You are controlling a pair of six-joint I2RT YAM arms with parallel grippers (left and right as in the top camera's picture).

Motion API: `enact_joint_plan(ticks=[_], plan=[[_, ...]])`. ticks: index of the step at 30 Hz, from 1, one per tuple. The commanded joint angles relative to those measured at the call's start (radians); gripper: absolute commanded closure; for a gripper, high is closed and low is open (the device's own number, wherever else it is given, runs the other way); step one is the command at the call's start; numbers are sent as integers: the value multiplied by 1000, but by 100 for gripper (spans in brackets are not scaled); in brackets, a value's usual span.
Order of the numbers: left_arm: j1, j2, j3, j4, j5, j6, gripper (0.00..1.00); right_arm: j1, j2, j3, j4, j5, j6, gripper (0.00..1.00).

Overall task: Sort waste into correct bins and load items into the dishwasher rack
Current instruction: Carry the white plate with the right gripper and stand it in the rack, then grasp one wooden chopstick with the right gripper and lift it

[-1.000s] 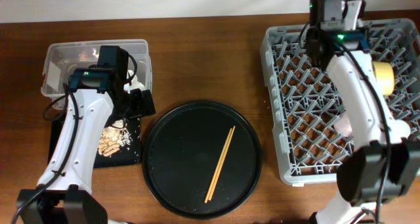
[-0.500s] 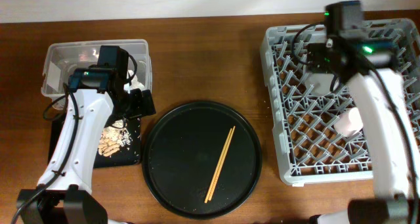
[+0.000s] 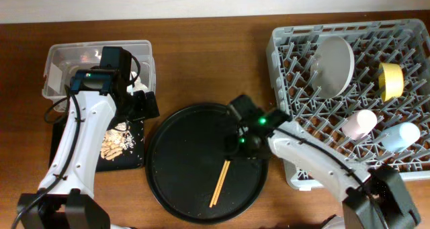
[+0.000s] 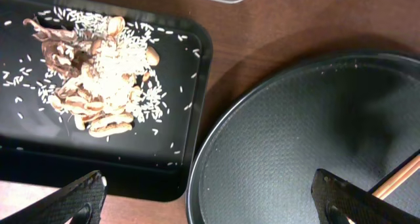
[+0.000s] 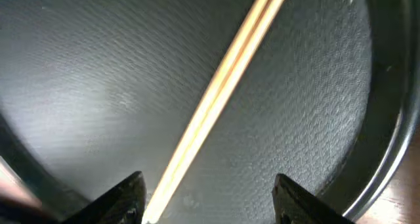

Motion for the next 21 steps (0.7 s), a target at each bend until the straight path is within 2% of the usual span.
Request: enact_joint_plan(ticks=[1,5,11,21], plan=[[1,-17,3,-2,4,-7,1,60,45,-47,44,67,74,37],[1,-17,3,-2,4,-7,1,103,145,-47,55,66,97,37],[1,-17,3,-2,4,-7,1,113,160,-49,38,82,154,41],[1,-17,3,-2,4,-7,1,113,214,-54,74,101,201,40]])
